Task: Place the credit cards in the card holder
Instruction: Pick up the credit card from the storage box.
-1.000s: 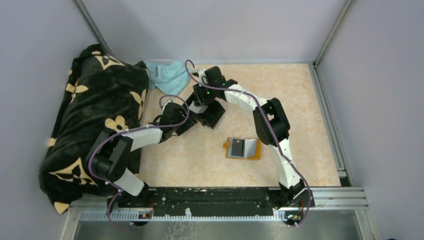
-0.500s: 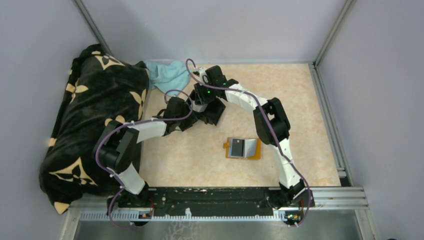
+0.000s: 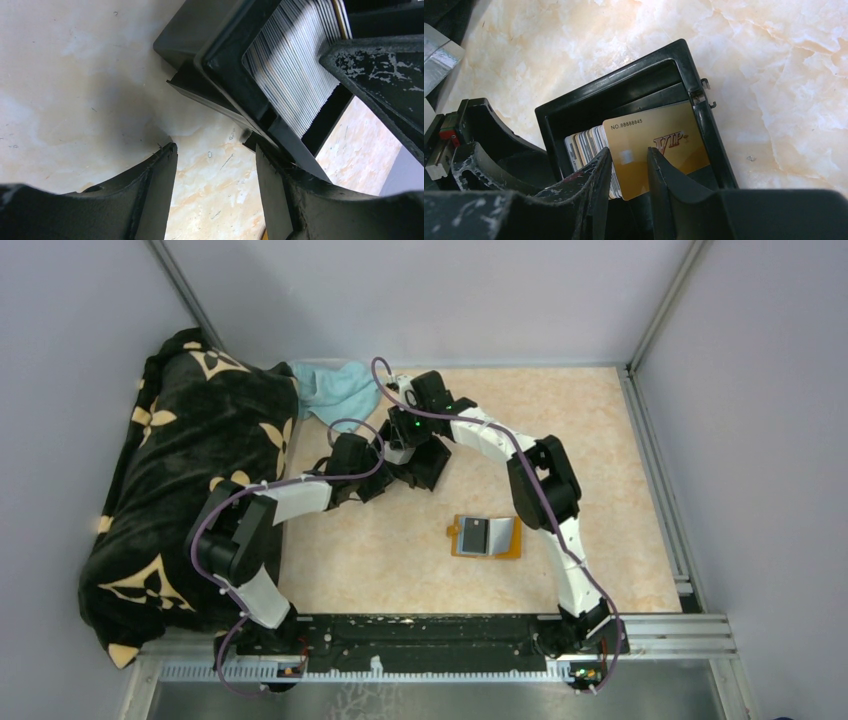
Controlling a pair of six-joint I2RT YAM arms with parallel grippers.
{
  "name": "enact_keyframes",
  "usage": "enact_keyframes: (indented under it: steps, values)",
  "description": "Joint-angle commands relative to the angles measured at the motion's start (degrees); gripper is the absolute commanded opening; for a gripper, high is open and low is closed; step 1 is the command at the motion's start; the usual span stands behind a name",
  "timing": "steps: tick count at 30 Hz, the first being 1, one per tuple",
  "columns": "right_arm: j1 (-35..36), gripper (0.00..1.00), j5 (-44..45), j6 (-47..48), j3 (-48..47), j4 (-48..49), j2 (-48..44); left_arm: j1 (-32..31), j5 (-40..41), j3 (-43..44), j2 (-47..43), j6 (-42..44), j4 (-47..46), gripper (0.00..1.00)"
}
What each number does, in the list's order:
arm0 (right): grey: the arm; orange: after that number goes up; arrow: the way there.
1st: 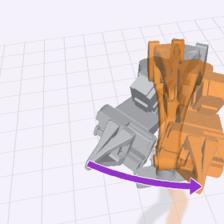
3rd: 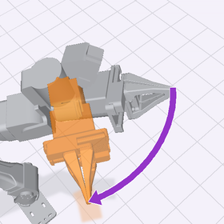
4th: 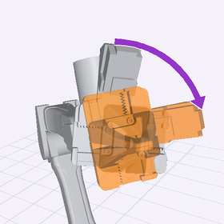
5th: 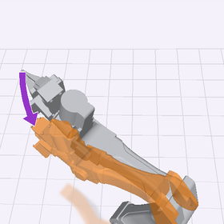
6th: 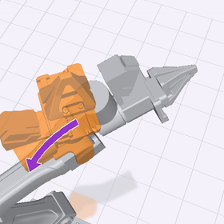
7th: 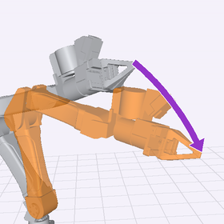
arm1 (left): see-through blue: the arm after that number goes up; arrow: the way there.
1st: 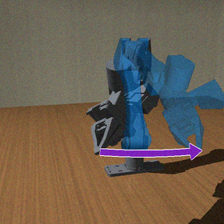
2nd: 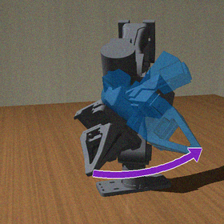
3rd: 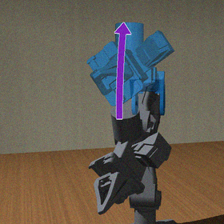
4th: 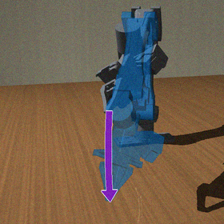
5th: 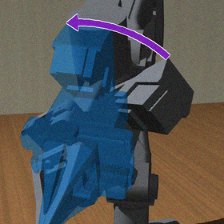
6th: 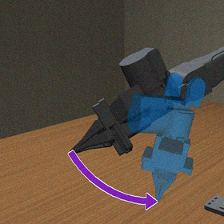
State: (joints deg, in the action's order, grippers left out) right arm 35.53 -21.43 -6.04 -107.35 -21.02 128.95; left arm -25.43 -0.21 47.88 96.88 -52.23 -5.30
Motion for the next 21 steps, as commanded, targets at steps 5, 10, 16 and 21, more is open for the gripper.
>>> enact_keyframes:
  steps: [5, 10, 16, 21]
  values:
    - [2.4, 0.31, -4.2, -1.3, -0.9, -3.8, -4.9, 0.9, 1.1, 0.8, 0.5, 0.7, 0.4, 0.66]
    - [2.7, 0.32, -4.2, -1.3, -0.9, -4.0, -5.3, 1.1, 1.2, 0.9, 0.5, 0.8, 0.5, 0.65]
    - [2.8, 0.27, -3.7, -1.1, -0.9, -4.3, -6.1, 1.2, 1.3, 0.7, 0.2, 0.8, 0.8, 0.65]
    - [2.9, 0.2, -1.9, -0.7, -0.4, -4.4, -7.5, 1.2, 1.2, 0.8, 0.0, 0.7, 0.8, 0.65]
